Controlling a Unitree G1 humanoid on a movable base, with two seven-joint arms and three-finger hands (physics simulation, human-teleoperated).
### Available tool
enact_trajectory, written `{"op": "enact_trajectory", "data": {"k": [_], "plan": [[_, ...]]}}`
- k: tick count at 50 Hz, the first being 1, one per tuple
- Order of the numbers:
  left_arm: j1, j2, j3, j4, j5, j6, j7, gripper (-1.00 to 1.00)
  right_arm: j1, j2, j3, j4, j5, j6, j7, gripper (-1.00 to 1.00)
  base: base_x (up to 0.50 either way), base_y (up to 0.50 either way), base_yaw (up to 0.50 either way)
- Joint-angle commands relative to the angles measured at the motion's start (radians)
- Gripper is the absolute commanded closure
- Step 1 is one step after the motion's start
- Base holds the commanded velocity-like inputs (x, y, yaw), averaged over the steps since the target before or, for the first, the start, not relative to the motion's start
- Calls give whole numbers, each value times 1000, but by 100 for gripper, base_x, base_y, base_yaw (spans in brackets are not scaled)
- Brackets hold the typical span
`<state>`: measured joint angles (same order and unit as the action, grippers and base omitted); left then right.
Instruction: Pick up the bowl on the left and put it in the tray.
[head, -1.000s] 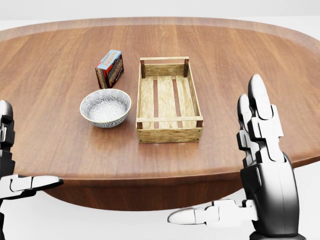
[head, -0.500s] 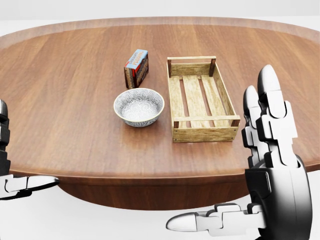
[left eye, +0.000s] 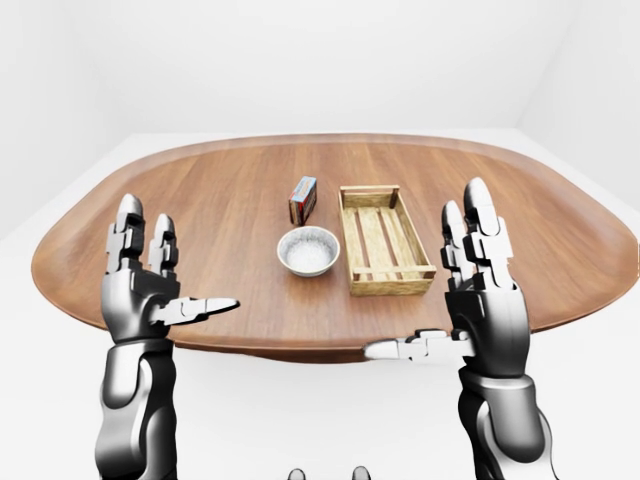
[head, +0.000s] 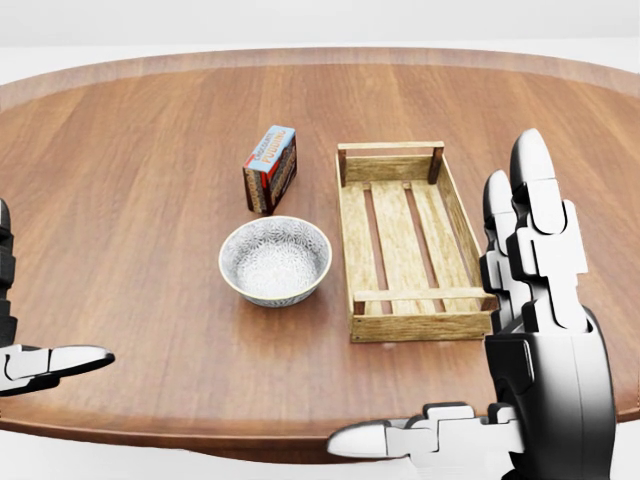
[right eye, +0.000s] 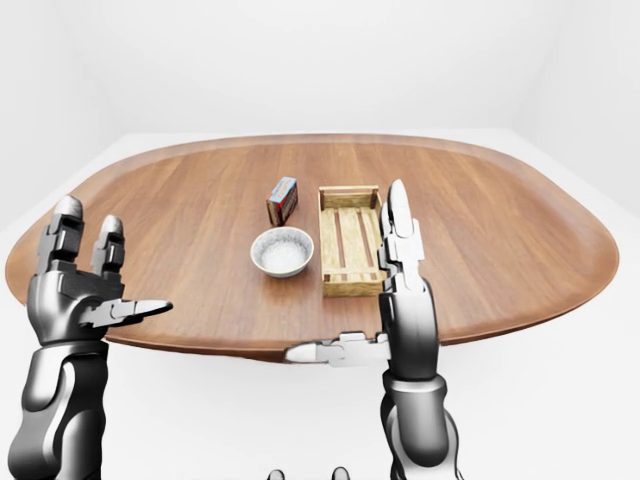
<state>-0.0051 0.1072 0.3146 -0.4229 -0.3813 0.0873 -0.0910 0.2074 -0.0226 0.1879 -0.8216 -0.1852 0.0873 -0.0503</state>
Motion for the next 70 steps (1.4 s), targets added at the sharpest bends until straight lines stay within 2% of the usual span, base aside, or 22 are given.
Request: {"op": "enact_trajectory", "data": {"k": [1, 43, 49, 60, 70], "plan": [[-2, 3, 7, -7, -10, 0, 1, -100, 4, -2, 6, 8, -10, 0, -6, -100, 50, 0, 0], [0, 1, 5, -11, -9, 0, 1, -100, 1, -3, 13, -10, -13, 0, -3, -100, 50, 0, 0], [0, 2, 7, -18, -12, 0, 3, -100, -1, -5, 20, -19, -19, 0, -1, -100, 11, 0, 0], [0, 3, 11, -18, -14, 0, 2, -100, -18, -12, 78, -18, -70, 0, -2, -100, 0, 0, 0], [-5, 8, 17, -16, -22, 0, 6, -100, -67, -17, 168, 11, -211, 0, 14, -100, 0, 0, 0]]}}
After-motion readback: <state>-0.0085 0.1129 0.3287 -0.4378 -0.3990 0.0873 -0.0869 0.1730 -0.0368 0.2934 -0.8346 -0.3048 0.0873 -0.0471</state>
